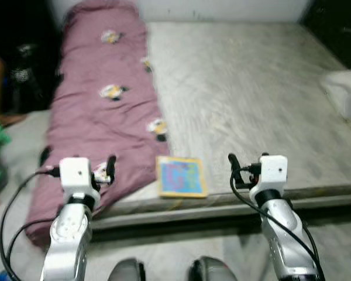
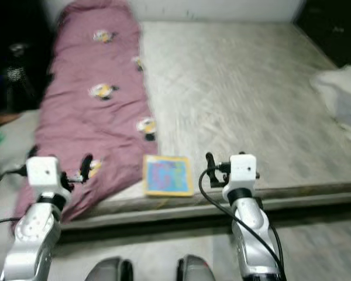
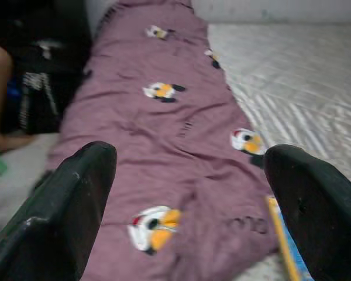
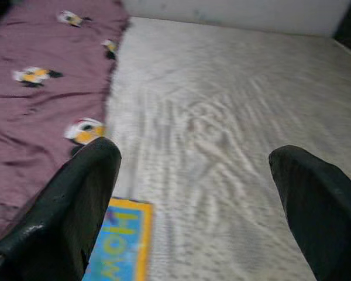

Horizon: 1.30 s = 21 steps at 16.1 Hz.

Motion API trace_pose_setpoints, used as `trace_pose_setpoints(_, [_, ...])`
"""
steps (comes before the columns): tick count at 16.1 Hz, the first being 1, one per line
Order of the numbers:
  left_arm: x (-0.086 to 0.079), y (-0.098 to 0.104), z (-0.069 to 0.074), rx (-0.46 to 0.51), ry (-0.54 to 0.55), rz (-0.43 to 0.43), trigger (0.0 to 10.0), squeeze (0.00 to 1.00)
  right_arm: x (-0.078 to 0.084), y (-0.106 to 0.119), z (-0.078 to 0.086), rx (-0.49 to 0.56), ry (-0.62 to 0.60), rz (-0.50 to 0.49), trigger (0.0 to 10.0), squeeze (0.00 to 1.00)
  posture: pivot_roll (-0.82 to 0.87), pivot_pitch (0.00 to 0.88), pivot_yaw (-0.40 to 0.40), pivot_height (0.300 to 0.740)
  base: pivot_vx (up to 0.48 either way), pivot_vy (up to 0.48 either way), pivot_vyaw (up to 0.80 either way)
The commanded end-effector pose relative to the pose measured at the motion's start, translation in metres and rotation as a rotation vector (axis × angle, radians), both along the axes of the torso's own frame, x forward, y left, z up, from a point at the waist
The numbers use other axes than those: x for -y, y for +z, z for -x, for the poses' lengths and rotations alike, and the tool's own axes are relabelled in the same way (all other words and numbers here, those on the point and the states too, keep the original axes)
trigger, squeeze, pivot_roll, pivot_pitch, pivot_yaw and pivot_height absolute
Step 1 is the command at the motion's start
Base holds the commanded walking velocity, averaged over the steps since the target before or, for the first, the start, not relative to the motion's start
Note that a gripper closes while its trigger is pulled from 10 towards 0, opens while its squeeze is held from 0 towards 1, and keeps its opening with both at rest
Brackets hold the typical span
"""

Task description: Clean up the room

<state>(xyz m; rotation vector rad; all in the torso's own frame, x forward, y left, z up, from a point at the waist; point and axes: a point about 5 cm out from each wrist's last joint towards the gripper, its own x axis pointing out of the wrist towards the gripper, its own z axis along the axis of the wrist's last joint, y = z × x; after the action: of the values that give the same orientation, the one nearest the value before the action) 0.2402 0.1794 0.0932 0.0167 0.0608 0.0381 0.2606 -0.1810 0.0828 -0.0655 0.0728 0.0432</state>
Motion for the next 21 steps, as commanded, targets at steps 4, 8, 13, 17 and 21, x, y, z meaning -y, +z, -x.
trace_pose_setpoints(4, [0.008,0.003,0.001,0.011,-0.063,0.020,10.0,0.00,0.002,0.003,-0.002,0.015,-0.003,0.095,10.0,0.00,-0.02,0.144,-0.045,0.740,0.000,0.000,0.00])
trace_pose_setpoints(8, [0.013,0.003,0.000,0.013,-0.082,0.024,10.0,0.00,0.008,0.003,0.001,0.013,-0.013,0.060,10.0,0.00,-0.03,0.142,-0.039,0.740,0.220,0.000,0.00])
trace_pose_setpoints(13, [0.014,0.003,0.000,0.011,-0.097,0.029,10.0,0.00,0.005,0.004,-0.001,0.030,-0.021,0.115,10.0,0.00,-0.03,0.142,-0.047,0.740,0.336,0.000,0.00])
trace_pose_setpoints(17, [0.015,0.002,0.002,0.005,-0.097,0.030,10.0,0.00,0.013,0.004,-0.001,0.028,-0.046,0.154,10.0,0.00,-0.03,0.153,-0.049,0.740,0.338,0.000,0.00])
trace_pose_setpoints(21, [0.018,0.004,0.001,0.021,-0.105,0.045,10.0,0.00,0.013,0.003,0.000,0.023,-0.049,0.163,10.0,0.00,-0.03,0.162,-0.047,0.740,0.159,0.000,0.00])
